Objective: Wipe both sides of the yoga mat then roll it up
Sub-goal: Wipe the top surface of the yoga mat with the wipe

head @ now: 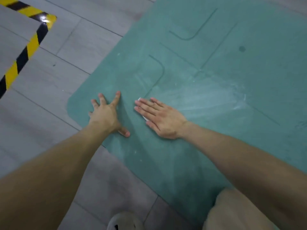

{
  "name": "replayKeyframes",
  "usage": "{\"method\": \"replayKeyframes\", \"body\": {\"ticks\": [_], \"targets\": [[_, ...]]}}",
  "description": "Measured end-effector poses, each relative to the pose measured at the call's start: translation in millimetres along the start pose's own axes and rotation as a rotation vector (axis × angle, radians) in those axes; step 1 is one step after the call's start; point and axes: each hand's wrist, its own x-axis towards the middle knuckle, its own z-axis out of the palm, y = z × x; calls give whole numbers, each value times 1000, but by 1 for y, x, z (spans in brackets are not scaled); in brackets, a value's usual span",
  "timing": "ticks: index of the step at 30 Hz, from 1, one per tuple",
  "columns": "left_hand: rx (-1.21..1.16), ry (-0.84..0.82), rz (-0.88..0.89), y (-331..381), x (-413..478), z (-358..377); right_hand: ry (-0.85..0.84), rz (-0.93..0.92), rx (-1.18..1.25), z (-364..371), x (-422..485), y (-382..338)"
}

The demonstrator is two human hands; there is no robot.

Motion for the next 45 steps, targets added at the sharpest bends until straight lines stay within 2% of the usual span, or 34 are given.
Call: {"method": "replayKeyframes", "body": {"ticks": [1, 2, 5, 6, 7, 8, 9, 11, 12, 13, 14, 17, 18, 19, 20, 22, 24, 27, 31, 35, 40, 43, 45], "targets": [[-8, -8, 9, -1, 4, 0, 2, -22, -5, -5, 6, 19], [-16, -4, 13, -2, 4, 0, 23, 38, -8, -11, 14, 43], [-2, 4, 18, -1, -1, -1, 100, 520, 29, -32, 41, 112], [-2, 4, 24, 0, 0, -2, 122, 634, 43, -36, 54, 115], [-8, 3, 28, 0, 0, -3, 138, 670, 42, -36, 67, 105], [-13, 1, 28, 0, -1, -4, 129, 620, 42, -33, 76, 87], [-9, 3, 28, 0, -2, -5, 87, 460, 50, -30, 80, 69], [19, 8, 30, -1, -3, -5, -68, -9, 29, -32, 75, 59], [29, 12, 32, -1, -3, -5, -109, -164, -2, -37, 77, 75], [29, 13, 35, -1, -3, -5, -99, -190, -32, -41, 84, 97], [23, 10, 34, -1, -4, -5, -61, -83, -45, -43, 93, 119], [15, 1, 29, 1, -5, -5, 67, 502, -6, -47, 117, 152], [19, 3, 30, 1, -4, -4, 99, 574, 15, -43, 127, 138], [21, 5, 29, 1, -4, -3, 122, 552, 32, -38, 137, 117], [21, 7, 29, 1, -4, -3, 100, 450, 49, -34, 145, 95], [33, 12, 27, 1, -4, -3, 6, 127, 81, -30, 154, 63], [40, 13, 24, 1, -5, -4, -51, -12, 86, -31, 158, 56], [25, 25, 29, 2, -6, -5, 17, 79, 128, -32, 138, 57], [30, 21, 21, 2, -7, -8, 126, 288, 146, -19, 62, 27], [54, 44, 42, 1, -8, -7, 114, 329, 112, -5, 36, 18], [34, 116, 19, -2, -9, -1, 243, 255, 162, -21, 93, 38], [-33, 160, -21, -7, -12, 7, 117, 204, 135, -29, 142, 49], [-118, 166, -26, -14, -12, 14, 32, 235, 108, -22, 155, 45]]}}
